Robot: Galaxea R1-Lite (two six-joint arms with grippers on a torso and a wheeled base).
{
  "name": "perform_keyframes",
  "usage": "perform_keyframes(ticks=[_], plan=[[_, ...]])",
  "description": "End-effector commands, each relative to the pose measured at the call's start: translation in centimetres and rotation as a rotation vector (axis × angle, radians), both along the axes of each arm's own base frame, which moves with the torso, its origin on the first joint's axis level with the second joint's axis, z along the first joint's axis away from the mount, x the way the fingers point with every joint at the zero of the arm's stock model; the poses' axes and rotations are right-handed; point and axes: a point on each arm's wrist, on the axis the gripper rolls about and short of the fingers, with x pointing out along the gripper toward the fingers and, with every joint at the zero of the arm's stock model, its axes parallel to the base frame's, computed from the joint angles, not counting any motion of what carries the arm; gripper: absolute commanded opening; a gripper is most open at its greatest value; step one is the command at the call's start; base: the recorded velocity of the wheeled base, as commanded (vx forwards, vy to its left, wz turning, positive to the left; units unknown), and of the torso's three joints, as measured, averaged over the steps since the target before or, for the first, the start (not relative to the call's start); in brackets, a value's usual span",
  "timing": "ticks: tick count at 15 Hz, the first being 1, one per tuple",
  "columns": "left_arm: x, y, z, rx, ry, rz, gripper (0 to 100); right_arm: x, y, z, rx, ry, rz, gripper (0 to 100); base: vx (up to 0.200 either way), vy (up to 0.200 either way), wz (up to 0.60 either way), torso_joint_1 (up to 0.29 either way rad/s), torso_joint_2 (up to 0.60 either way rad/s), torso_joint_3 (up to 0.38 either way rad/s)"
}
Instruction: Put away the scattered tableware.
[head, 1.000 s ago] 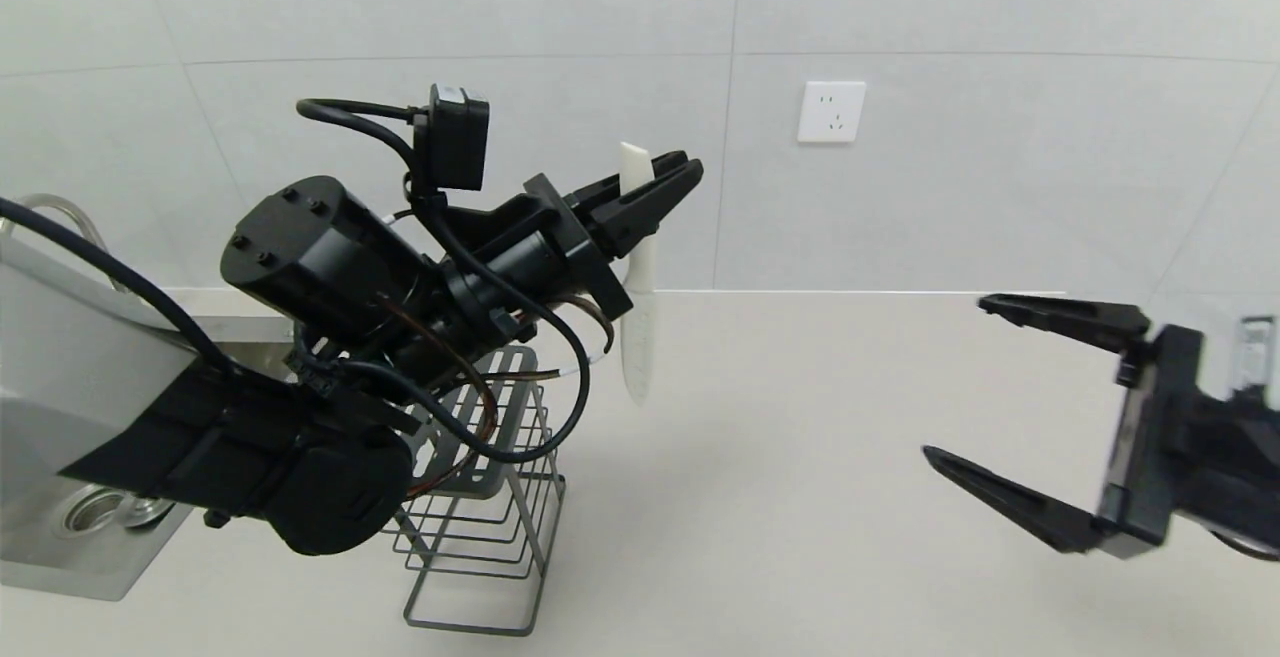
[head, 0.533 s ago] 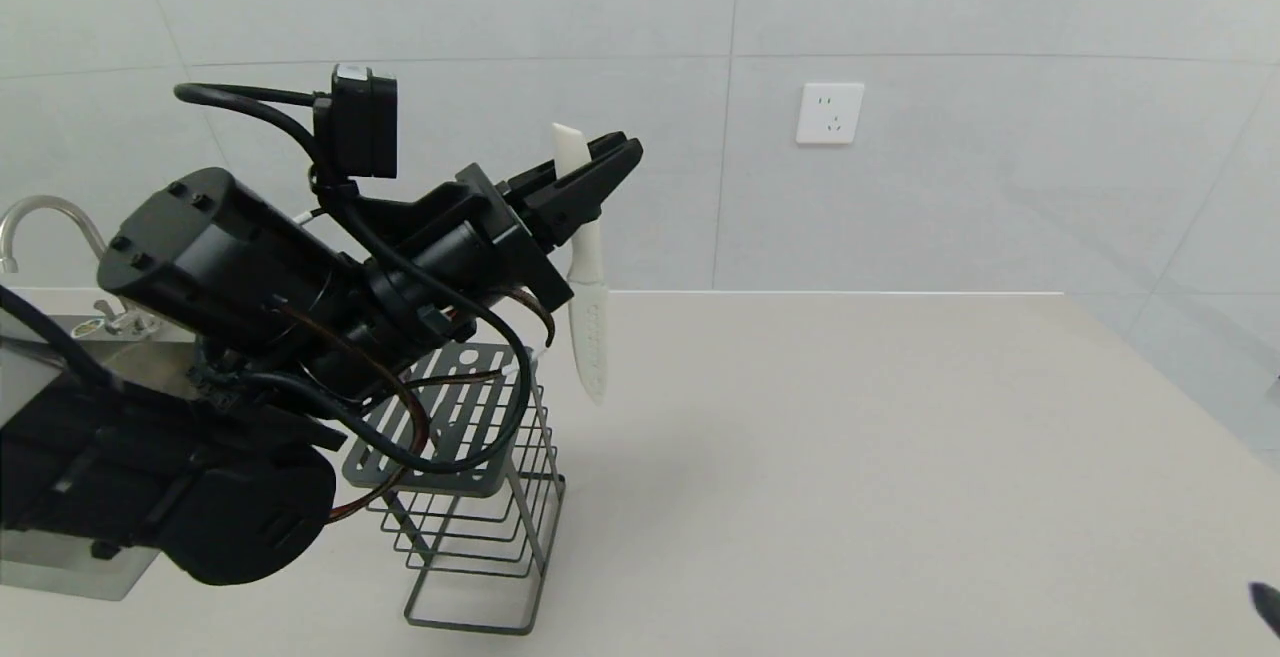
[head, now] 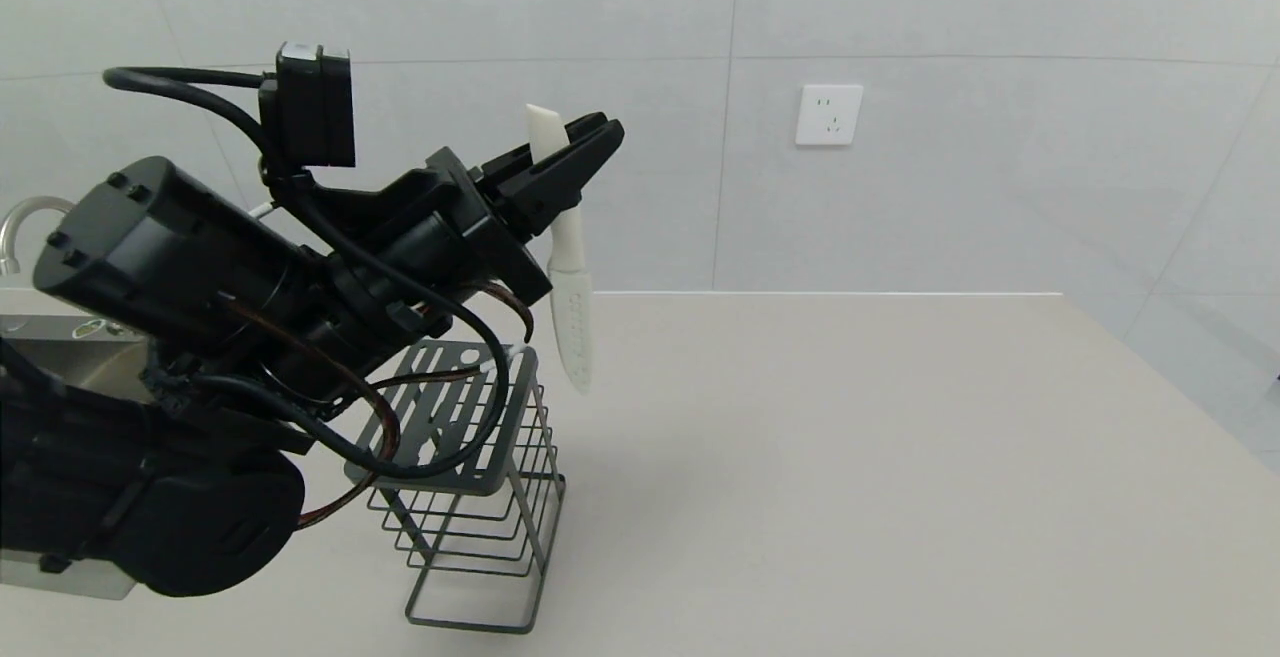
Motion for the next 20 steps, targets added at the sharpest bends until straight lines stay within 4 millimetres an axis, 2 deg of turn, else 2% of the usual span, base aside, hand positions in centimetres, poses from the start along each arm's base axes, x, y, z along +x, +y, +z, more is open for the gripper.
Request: perform_keyframes(ticks=[1,4,6,12,16,18,20], plan=[[-0.6,0.7,0.7,-0.008,-0.018,0.011,0,-0.1,-0.2,-1.4,0.146,0.099,-0.063,100,0.000,0.000,0.00,0.000,0.00,0.000],[-1.4,1.5,1.5,-0.020,-0.030,0.026,0,0.2,-0.3,-3.5,0.206,0.310,-0.118,100,0.000,0.000,0.00,0.000,0.00,0.000],[-1.5,2.0,1.9,-0.027,-0.031,0.046,0,0.2,-0.4,-3.8,0.243,0.346,-0.130,100,0.000,0.000,0.00,0.000,0.00,0.000],[-2.5,3.3,3.1,-0.069,0.087,0.279,0,0.2,-0.4,-3.8,0.273,0.346,-0.163,100,0.000,0.000,0.00,0.000,0.00,0.000],[-2.9,3.7,3.9,-0.058,0.075,0.399,0,0.2,-0.4,-3.8,0.262,0.351,-0.124,100,0.000,0.000,0.00,0.000,0.00,0.000],[-2.7,3.6,3.7,-0.055,0.109,0.457,0,0.2,-0.4,-3.8,0.265,0.351,-0.124,100,0.000,0.000,0.00,0.000,0.00,0.000],[-3.5,2.7,3.8,-0.042,0.115,0.467,0,0.2,-0.4,-3.9,0.271,0.353,-0.121,100,0.000,0.000,0.00,0.000,0.00,0.000]])
